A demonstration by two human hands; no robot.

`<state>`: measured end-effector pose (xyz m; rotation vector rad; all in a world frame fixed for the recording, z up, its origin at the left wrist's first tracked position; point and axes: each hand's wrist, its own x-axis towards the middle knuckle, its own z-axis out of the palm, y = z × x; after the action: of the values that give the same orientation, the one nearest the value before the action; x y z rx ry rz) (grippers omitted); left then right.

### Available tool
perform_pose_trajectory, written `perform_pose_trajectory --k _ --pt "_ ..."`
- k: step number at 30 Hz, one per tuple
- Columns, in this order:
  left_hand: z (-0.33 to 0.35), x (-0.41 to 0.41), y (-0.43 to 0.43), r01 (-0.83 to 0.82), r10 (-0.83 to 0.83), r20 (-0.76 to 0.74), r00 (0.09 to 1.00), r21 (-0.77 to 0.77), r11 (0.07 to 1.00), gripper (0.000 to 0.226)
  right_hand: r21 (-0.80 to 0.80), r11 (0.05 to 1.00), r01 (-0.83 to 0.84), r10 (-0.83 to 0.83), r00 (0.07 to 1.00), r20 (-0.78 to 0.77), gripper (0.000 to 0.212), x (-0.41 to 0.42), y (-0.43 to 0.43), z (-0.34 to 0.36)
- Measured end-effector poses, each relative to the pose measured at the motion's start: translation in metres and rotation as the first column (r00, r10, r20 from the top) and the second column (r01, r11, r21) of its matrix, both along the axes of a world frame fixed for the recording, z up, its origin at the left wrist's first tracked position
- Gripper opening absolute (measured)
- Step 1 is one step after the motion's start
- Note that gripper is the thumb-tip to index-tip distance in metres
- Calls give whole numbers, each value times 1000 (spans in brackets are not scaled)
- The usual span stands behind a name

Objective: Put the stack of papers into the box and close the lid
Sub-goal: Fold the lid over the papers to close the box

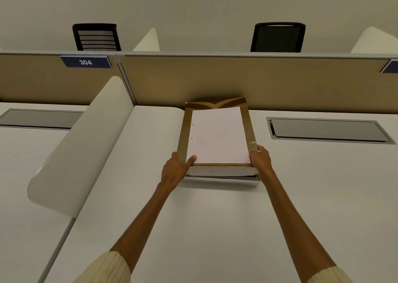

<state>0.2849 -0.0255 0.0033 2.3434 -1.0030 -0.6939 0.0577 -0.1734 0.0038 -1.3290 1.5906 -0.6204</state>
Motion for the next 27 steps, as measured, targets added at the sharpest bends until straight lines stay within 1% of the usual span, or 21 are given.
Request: perform_pose_trajectory --k 6,8,10,13,17,21,25,27 --pt "-5 3 5 -4 -7 -119 993 -89 996 72 34 999 40 -41 998 54 43 -5 -8 -11" --pt "-5 7 6 -44 16 -193 981 -141 989 67 24 997 77 -79 995 68 38 -5 -13 -11" --pt "-5 10 7 -67 23 -232 973 -186 980 59 -4 995 98 -98 993 65 35 -5 -17 -8" --pt "-2 11 5 -96 36 -253 967 -227 969 53 -35 994 101 -98 993 61 35 -3 -22 -7" --pt "4 8 2 -178 81 -309 948 -300 937 53 -64 993 95 -94 995 27 32 -1 -23 -10" --pt "3 6 -4 -146 57 -284 957 -305 941 55 -145 980 137 -137 991 14 32 -2 -17 -10" --pt "1 6 -6 -144 49 -292 955 -313 939 53 -93 986 136 -136 991 10 31 -10 -10 -16" --pt "-4 6 -1 -153 49 -312 949 -316 936 52 -106 987 119 -118 993 16 28 -14 -3 -25"
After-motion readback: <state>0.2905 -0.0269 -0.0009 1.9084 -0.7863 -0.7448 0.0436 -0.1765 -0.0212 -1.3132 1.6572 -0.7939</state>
